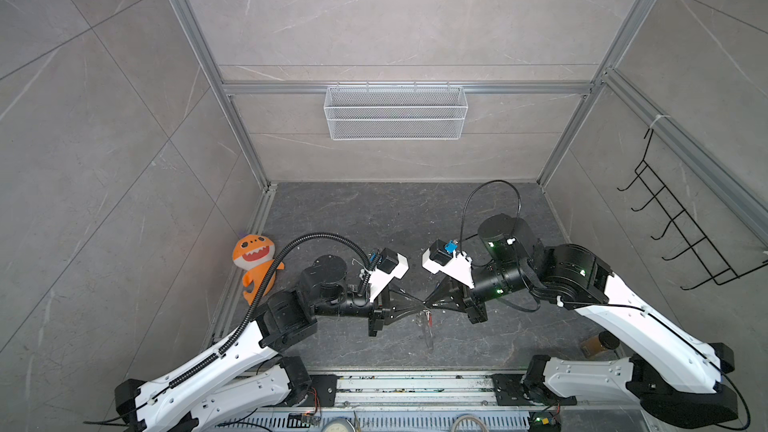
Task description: Remove the keys from the keyring
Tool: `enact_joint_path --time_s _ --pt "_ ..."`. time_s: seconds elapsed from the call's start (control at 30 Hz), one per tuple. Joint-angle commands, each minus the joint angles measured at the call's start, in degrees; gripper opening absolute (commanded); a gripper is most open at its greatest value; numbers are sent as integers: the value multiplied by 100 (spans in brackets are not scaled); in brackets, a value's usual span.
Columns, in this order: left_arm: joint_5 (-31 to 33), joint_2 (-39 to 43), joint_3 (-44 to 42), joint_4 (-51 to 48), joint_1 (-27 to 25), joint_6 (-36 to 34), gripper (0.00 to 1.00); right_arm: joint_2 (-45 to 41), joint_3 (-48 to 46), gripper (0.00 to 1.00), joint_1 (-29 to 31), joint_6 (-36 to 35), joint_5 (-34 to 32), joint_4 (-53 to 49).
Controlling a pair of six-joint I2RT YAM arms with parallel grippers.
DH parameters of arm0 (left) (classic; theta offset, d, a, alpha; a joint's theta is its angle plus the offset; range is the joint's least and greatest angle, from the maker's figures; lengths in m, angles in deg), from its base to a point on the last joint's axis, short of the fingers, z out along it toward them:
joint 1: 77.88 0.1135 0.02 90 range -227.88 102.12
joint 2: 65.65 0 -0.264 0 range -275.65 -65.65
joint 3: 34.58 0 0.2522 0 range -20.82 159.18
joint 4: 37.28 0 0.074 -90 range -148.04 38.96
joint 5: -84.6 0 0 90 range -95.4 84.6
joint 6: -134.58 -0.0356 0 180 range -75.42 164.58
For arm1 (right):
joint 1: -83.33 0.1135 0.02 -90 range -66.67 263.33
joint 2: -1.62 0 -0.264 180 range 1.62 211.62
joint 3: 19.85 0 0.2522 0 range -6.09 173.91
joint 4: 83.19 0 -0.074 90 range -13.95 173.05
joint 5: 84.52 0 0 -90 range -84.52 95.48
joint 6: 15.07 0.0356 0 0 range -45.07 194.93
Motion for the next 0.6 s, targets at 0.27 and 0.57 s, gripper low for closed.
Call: enact_joint_path --time_s 0.27,0.57 --pt "871 297 -322 1160 2 304 0 -453 -540 35 45 645 -162 1334" --pt "2182 863 -1266 3044 -3 476 0 -1830 -2246 46 43 1774 -1748 3751"
